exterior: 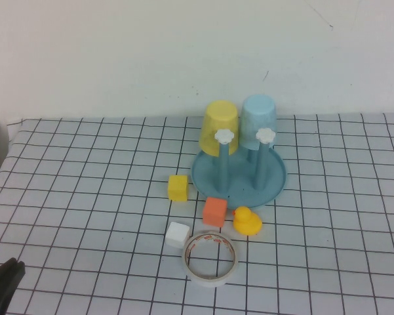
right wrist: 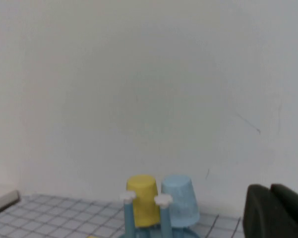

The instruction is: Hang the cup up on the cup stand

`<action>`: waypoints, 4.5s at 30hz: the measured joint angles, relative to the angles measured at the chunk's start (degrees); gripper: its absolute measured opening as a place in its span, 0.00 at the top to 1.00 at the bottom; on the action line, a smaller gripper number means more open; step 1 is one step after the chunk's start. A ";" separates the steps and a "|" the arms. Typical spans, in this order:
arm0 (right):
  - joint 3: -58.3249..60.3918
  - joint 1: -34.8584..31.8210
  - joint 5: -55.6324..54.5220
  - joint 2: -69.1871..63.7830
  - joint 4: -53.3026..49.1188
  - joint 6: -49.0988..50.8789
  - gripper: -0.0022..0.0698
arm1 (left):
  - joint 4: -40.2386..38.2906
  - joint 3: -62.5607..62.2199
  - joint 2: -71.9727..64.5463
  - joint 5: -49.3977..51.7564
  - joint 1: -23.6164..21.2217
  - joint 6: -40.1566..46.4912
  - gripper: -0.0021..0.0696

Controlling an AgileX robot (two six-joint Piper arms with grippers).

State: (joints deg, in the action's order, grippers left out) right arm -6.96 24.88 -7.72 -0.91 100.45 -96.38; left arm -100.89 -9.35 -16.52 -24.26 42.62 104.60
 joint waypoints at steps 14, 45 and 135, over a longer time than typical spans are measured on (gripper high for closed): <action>8.51 0.00 5.65 0.00 0.00 0.00 0.97 | 0.00 0.00 0.00 0.00 0.00 0.00 0.97; 8.54 -23.44 17.08 1.27 -107.40 103.28 0.97 | 0.00 0.00 0.00 0.00 0.00 -0.16 0.97; 7.99 -28.16 27.38 1.60 -101.49 96.38 0.97 | 2.99 0.09 0.14 -0.63 0.00 -7.83 0.97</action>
State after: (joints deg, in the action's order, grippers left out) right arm 1.04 -3.28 19.66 0.69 -1.04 0.00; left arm -97.90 -9.27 -16.38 -24.89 42.62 96.77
